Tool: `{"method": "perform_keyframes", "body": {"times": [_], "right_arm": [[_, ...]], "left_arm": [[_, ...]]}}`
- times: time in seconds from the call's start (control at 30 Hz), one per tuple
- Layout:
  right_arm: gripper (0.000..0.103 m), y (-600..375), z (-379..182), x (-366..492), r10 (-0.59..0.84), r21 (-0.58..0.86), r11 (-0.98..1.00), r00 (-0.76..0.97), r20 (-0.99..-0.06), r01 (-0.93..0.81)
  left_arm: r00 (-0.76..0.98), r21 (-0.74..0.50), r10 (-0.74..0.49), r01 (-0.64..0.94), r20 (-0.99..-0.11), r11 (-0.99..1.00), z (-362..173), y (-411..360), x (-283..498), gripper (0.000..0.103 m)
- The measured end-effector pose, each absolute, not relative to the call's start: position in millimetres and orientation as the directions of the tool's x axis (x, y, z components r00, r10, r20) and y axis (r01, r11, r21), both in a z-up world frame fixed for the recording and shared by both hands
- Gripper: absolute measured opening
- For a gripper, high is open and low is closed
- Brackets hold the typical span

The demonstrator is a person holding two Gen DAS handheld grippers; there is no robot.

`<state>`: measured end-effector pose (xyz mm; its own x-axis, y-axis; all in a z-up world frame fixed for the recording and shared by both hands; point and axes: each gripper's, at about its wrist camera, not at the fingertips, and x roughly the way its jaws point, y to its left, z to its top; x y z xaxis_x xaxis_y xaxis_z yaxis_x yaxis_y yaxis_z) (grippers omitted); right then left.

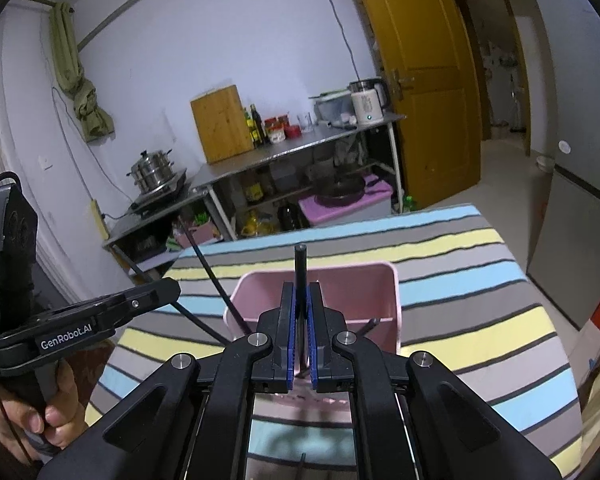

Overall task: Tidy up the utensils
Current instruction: 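Open the left tool over the basket while the right tool releases its chopstick inside, then move both tools back toward the remaining chopsticks on the cloth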

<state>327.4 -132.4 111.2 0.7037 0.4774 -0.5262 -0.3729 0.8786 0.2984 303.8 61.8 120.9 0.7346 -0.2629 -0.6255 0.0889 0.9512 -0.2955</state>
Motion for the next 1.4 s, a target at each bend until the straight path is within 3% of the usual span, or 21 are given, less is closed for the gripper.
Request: {"method": "perform_keyframes", "body": {"times": [0.07,0.2,0.43,0.97,1.4], "right_arm": [[0.008,-132.8,111.0,325.4,0.478,0.296,0.878,0.703,-0.527,-0.375],[0.015,-139.6,115.6,317.6,0.474,0.298,0.88,0.715,-0.514,-0.37],[0.016,-152.1,129.3,297.2,0.472,0.292,0.881,0.737,-0.485,-0.372],[0.016,-188.1,129.1,204.3,0.464,0.263,0.885,0.753,-0.466,-0.383],[0.016,-197.7,99.9,134.1,0.448,0.223,0.893,0.735,-0.508,-0.39]], "left_arm": [[0.737,-0.284,-0.255,0.089,-0.626,0.955,121.2,61.3,300.9,0.007],[0.745,-0.283,-0.256,0.093,-0.616,0.954,124.9,63.1,293.6,0.026],[0.774,-0.277,-0.235,0.081,-0.588,0.958,135.9,72.9,272.3,0.032],[0.83,-0.277,-0.209,0.069,-0.517,0.958,134.0,75.2,166.0,0.034],[0.799,-0.262,-0.222,0.083,-0.559,0.961,86.6,55.1,96.2,0.034]]}}
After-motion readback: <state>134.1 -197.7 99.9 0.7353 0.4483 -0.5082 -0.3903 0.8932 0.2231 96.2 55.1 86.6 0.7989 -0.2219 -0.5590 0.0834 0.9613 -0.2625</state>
